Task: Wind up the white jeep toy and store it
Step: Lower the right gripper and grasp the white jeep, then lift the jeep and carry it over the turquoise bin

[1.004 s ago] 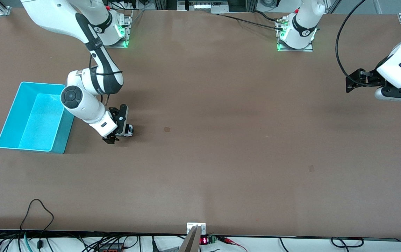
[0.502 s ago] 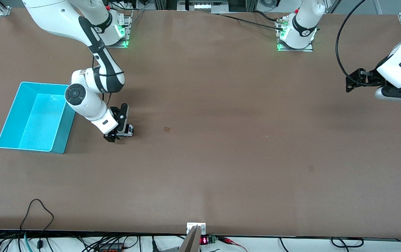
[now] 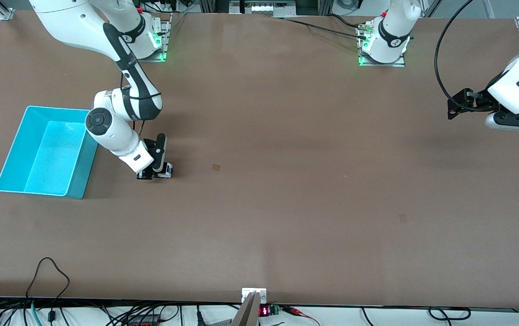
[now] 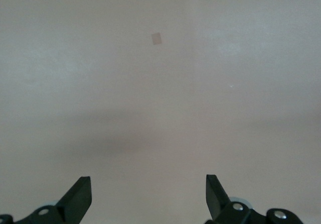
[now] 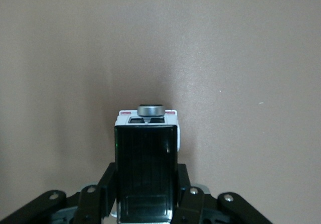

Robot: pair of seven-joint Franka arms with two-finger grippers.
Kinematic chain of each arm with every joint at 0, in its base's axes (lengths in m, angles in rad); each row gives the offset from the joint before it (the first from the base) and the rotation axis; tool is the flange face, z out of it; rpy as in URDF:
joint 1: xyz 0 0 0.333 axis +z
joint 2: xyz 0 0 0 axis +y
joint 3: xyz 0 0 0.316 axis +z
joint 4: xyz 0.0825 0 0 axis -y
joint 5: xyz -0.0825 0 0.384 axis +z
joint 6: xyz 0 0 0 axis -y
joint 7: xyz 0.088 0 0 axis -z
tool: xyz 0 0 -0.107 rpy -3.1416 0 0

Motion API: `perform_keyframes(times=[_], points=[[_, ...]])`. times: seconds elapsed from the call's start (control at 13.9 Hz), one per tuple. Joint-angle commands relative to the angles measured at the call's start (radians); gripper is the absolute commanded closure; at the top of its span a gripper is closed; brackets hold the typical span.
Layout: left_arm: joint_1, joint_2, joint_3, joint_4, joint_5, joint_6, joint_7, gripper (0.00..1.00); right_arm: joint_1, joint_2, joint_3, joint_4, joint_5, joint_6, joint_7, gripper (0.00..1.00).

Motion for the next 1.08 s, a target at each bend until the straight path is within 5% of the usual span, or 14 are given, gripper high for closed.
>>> perform_keyframes(times=[0.0, 0.43, 1.0], points=[[-0.011, 0.007, 0.007, 0.027, -0.006, -0.023, -0.001, 0.00, 0.000, -0.031, 0.001, -0.009, 0.017, 0.011, -0.019, 1.00], [-0.010, 0.007, 0.010, 0.027, -0.007, -0.035, -0.002, 0.00, -0.033, -0.139, -0.031, 0.000, 0.017, -0.038, 0.175, 1.00], [-0.011, 0.007, 0.010, 0.027, -0.006, -0.037, -0.003, 0.00, -0.059, -0.251, -0.195, 0.003, 0.016, -0.153, 0.658, 1.00]])
